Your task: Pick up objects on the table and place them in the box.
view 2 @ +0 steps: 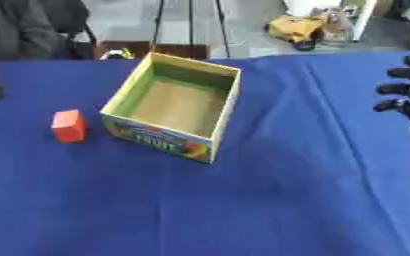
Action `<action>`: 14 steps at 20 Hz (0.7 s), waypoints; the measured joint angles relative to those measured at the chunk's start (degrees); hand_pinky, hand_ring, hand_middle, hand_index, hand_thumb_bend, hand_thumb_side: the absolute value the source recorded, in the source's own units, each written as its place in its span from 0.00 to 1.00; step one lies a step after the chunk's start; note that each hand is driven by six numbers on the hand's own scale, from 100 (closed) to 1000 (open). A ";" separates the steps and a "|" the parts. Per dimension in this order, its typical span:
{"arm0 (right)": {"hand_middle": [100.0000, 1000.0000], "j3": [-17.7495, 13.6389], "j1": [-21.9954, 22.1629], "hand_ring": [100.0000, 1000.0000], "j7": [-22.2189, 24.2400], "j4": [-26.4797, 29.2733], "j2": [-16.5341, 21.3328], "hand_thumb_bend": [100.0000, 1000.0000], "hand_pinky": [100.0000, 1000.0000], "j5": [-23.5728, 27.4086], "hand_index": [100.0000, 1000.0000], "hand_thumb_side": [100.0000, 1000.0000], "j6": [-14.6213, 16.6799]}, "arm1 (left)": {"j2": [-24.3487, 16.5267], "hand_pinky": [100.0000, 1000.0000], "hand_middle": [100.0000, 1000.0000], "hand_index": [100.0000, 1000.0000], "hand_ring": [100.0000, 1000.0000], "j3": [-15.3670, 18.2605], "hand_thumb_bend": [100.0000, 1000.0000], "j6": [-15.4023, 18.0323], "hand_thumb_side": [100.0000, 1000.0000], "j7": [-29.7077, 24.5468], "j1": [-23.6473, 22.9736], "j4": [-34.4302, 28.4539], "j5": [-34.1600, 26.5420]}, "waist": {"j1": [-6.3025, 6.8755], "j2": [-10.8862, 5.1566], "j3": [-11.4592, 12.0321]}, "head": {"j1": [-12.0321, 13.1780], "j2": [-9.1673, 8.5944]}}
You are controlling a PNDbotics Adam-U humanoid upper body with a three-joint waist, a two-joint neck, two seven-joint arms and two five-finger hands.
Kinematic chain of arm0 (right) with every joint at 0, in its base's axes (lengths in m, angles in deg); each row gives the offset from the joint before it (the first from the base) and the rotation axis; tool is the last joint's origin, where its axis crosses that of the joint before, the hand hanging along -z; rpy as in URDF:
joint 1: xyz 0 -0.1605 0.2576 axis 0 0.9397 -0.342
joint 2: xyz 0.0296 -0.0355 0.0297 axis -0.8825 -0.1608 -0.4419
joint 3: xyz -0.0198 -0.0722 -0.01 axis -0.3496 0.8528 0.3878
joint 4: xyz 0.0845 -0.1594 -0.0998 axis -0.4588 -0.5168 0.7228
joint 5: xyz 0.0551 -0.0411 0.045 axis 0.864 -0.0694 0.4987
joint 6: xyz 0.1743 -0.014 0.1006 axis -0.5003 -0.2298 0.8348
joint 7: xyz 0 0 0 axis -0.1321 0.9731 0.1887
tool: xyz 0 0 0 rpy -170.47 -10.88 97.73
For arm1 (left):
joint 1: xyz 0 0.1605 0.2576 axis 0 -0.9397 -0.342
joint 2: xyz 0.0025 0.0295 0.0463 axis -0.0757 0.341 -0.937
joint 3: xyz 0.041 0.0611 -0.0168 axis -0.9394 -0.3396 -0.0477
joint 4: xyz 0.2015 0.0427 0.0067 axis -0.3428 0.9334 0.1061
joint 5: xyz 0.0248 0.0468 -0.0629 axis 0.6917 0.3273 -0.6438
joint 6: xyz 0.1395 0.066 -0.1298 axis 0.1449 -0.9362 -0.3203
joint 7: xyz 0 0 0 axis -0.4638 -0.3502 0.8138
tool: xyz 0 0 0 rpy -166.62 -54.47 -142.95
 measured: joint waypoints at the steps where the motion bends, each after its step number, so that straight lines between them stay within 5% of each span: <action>1: 0.67 0.00 0.00 0.62 -0.03 0.00 0.00 0.07 0.48 0.00 0.83 0.50 -0.02 | -0.01 0.68 0.63 0.77 0.64 0.00 0.79 -0.07 0.69 -0.08 0.15 -0.01 0.07 | 0.00 -0.03 0.01 | 0.00 0.00; 8: 0.67 0.00 0.04 0.62 -0.05 0.00 0.00 0.07 0.48 0.00 0.83 0.50 -0.06 | -1.82 0.68 0.63 0.78 0.64 -0.02 0.74 -2.04 0.43 -1.98 2.07 0.04 2.62 | -0.07 -0.09 0.12 | -0.02 -0.01; 14: 0.66 0.18 0.13 0.62 0.02 0.00 0.09 0.07 0.48 0.00 0.83 0.50 -0.12 | -9.43 0.70 0.67 0.82 0.67 -4.44 0.77 -7.23 0.32 -7.11 7.68 5.28 7.86 | 0.73 -0.77 -0.26 | -0.11 0.03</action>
